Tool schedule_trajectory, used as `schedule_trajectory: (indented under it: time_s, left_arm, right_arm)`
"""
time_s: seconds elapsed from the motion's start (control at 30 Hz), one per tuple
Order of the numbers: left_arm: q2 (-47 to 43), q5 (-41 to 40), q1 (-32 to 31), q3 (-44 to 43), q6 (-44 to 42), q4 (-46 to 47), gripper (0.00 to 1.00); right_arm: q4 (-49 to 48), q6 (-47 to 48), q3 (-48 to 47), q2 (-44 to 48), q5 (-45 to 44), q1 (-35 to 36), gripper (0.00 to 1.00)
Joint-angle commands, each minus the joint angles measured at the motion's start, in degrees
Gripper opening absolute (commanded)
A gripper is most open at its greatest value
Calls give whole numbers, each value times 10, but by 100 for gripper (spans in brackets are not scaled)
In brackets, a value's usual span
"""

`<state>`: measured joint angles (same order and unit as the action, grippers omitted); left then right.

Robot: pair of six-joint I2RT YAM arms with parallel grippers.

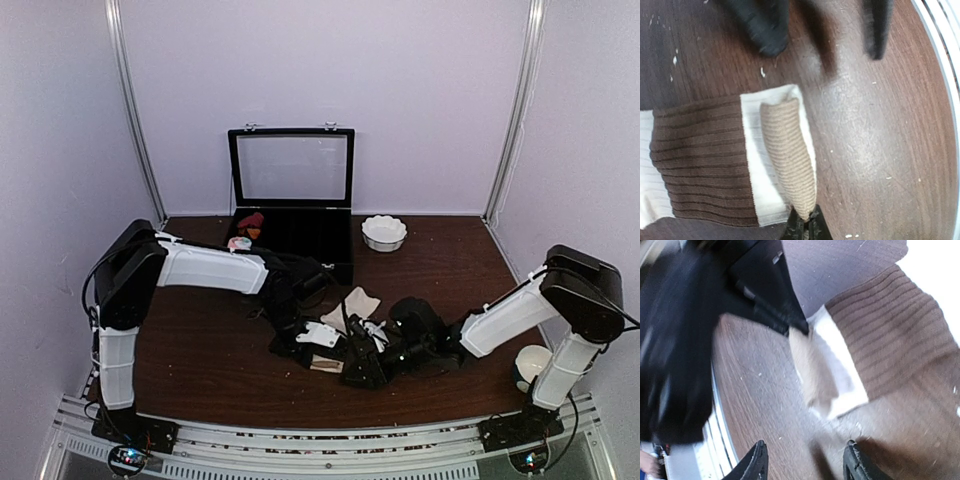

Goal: Roll the socks
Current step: Roll the sock at the center of the board.

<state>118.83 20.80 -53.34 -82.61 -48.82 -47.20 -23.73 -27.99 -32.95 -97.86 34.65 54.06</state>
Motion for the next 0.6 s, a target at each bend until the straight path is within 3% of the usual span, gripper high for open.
schedule_trajectory:
  time_s: [0.0,0.1,0.17,0.33,0.4,0.47,0.57]
  left_arm:
    - [40,17,12,-21,20,-87,0]
    - [57,29,13,-47,20,-114,0]
    - [67,33,13,-67,20,-130,0]
    - [95,37,13,-120,10,-177,0]
    - [113,38,13,-144,5,-204,0]
    - [130,41,13,-162,4,-220,0]
    - [144,50,14,-180,7,-233,0]
  right_arm:
    - [79,3,54,5,-126,44,52]
    - [91,11,64,33,-202,83,55]
    - [115,25,65,60,-288,120,98]
    - [250,14,48,156,-661,254,100]
    - [301,-57,45,173,-769,264,100]
    - [344,-132,46,179,-807,261,100]
    - [238,-143,111,233,-763,265,100]
